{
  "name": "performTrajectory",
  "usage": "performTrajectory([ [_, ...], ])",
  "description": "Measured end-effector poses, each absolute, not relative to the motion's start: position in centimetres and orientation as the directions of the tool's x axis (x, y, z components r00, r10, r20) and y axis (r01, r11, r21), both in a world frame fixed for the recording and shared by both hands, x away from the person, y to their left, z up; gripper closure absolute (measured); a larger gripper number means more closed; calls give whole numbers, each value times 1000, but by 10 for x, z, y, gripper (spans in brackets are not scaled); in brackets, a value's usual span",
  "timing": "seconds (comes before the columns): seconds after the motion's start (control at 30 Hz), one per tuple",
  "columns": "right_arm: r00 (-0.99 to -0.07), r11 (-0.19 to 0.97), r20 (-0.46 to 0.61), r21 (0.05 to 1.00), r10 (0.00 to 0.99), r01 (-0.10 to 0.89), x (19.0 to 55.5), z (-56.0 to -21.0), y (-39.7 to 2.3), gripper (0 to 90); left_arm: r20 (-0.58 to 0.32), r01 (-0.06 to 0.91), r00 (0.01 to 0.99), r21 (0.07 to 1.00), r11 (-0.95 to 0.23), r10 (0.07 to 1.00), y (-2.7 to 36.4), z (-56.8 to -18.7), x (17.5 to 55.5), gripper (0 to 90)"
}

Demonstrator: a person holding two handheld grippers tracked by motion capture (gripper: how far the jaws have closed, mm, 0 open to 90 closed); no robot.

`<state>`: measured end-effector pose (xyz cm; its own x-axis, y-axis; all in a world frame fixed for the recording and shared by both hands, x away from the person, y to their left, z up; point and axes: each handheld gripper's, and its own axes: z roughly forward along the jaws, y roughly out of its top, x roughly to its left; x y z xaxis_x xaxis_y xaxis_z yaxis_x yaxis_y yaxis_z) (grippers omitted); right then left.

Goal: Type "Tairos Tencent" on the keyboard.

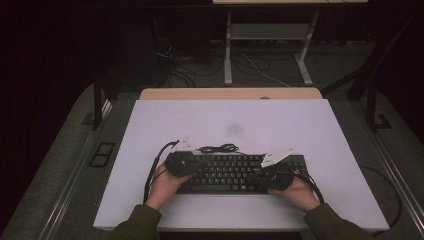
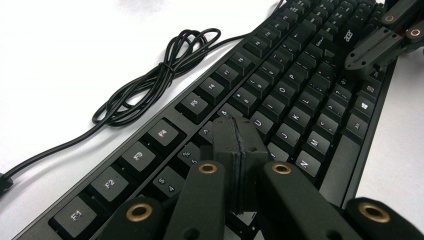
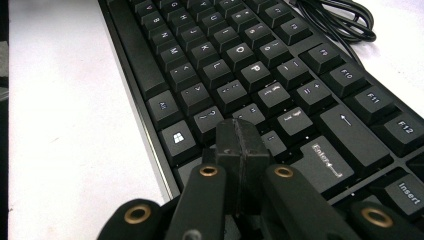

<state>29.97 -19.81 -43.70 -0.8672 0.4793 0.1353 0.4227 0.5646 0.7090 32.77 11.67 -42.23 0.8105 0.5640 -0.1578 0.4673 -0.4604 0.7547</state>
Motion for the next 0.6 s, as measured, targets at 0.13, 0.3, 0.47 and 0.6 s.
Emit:
performTrajectory([
  [0.13, -867, 564, 135, 709, 479, 423, 300, -437, -198, 892, -154, 470, 815, 741, -480, 559, 114, -425, 329, 888],
  [0.3, -867, 564, 137, 708, 480, 424, 300, -437, -198, 892, -159, 479, 812, 731, -486, 561, 113, -427, 329, 888],
  [0.47, -867, 564, 136, 709, 479, 423, 300, -437, -198, 892, -151, 476, 817, 722, -502, 557, 111, -428, 330, 888],
  [0.6, -867, 564, 136, 709, 479, 423, 300, -437, -198, 892, -147, 475, 818, 718, -508, 557, 110, -431, 330, 888],
])
